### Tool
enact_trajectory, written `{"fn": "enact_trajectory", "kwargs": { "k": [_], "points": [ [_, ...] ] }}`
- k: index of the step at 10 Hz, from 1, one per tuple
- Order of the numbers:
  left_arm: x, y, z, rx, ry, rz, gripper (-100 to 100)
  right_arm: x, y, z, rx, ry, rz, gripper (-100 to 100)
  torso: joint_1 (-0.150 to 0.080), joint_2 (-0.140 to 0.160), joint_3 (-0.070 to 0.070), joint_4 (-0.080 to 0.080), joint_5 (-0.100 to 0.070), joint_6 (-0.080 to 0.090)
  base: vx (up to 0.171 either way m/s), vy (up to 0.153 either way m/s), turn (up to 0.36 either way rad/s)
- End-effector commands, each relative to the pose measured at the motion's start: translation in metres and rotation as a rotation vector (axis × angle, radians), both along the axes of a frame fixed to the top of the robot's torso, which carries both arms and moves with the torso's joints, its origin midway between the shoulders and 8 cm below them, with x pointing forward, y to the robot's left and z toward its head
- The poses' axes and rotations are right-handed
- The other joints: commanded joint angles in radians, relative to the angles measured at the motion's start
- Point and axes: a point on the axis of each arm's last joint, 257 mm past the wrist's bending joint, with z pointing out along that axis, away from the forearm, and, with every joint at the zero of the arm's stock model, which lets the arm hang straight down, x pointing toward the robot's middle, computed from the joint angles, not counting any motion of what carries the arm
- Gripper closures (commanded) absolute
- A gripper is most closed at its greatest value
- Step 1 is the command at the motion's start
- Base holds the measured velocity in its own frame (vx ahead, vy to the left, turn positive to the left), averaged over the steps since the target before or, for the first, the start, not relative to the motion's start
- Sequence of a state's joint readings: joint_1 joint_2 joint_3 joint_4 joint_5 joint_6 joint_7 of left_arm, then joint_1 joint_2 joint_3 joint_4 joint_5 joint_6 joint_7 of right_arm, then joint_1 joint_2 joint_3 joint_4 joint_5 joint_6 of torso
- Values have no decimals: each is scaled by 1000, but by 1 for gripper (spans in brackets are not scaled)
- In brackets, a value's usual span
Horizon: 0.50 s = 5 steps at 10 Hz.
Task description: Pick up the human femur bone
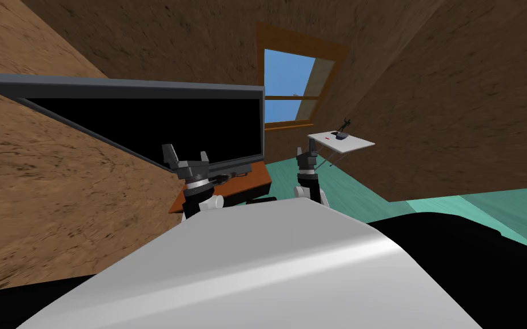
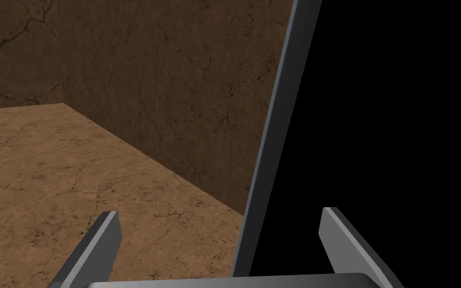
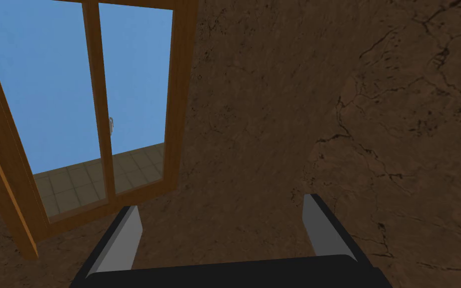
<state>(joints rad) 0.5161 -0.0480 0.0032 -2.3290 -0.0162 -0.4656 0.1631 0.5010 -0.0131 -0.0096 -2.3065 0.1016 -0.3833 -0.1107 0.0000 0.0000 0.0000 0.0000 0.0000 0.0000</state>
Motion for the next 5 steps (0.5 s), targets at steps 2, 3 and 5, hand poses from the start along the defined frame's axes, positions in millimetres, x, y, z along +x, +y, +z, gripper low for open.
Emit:
{"fn": "enact_trajectory", "kwargs": {
  "k": [2,3,5],
  "points": [
    [19,12,-36,13,123,-8,-100,0,0,0,0,0,0,0,0,1,0,0,0,0,-21,-15,-165],
    [25,18,-51,16,171,-7,-100,0,0,0,0,0,0,0,-1,2,1,0,0,0,-33,-18,-121],
    [33,27,-70,15,232,-2,-100,0,0,0,0,0,0,0,-1,2,1,0,0,0,-25,-12,-76]
  ]
}}
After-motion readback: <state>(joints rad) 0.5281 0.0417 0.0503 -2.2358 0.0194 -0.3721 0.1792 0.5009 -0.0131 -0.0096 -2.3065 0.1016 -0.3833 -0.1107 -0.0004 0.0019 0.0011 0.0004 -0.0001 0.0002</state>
